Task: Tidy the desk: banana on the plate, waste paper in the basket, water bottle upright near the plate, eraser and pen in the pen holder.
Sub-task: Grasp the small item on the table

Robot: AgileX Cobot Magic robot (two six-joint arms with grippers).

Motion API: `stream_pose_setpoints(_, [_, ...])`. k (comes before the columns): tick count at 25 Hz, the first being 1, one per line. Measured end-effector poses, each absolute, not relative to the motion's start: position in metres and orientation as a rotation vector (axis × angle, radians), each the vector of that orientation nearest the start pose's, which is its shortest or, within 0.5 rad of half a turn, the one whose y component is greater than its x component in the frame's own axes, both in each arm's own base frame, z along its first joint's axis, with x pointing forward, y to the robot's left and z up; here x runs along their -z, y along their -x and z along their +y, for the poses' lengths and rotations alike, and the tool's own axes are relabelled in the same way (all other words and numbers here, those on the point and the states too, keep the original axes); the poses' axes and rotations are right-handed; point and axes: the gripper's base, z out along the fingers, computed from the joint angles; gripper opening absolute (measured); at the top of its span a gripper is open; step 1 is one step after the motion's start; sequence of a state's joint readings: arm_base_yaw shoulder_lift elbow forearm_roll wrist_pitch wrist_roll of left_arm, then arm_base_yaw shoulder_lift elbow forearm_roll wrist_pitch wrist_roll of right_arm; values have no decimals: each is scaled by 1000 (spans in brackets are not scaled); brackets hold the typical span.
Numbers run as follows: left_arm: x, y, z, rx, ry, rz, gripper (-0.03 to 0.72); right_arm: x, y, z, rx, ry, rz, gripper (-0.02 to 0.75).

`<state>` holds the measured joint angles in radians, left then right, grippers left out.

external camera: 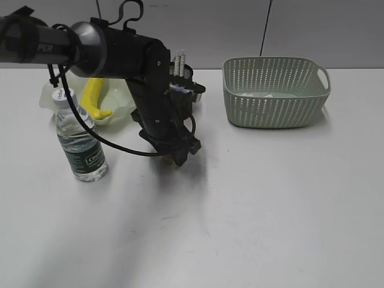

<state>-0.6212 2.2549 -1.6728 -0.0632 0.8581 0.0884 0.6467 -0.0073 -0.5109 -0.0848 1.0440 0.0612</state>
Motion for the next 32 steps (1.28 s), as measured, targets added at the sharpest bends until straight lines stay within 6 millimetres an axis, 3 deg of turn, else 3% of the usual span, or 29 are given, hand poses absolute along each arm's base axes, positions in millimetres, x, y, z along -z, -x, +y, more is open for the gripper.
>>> stream_pose_setpoints(4, [-128, -371, -270, 142, -983, 2771, 316, -282, 1, -9, -349, 580, 1939, 370])
stream_pose_setpoints(11, [-131, -372, -270, 140, -982, 2765, 20, -282, 1, -9, -349, 580, 1938, 369])
stream_pose_setpoints(19, [-147, -369, -270, 161, -972, 2752, -10, -282, 1, -9, -349, 580, 1938, 370])
stream_pose_setpoints(21, [-149, -370, -270, 167, -967, 2737, 0, -282, 1, -9, -349, 580, 1938, 370])
stream_pose_setpoints(24, [-149, -371, -271, 170, -963, 2729, 96, -282, 1, -9, -349, 580, 1939, 370])
stream_pose_setpoints(26, [-149, -371, -271, 172, -961, 2723, 251, -282, 1, -9, -349, 580, 1939, 370])
stream_pose_setpoints(29, [-149, -372, -272, 176, -956, 2711, 415, -282, 1, -9, -349, 580, 1939, 370])
stream_pose_setpoints(32, [-147, -373, -273, 177, -956, 2708, 437, -282, 1, -9, -349, 580, 1939, 370])
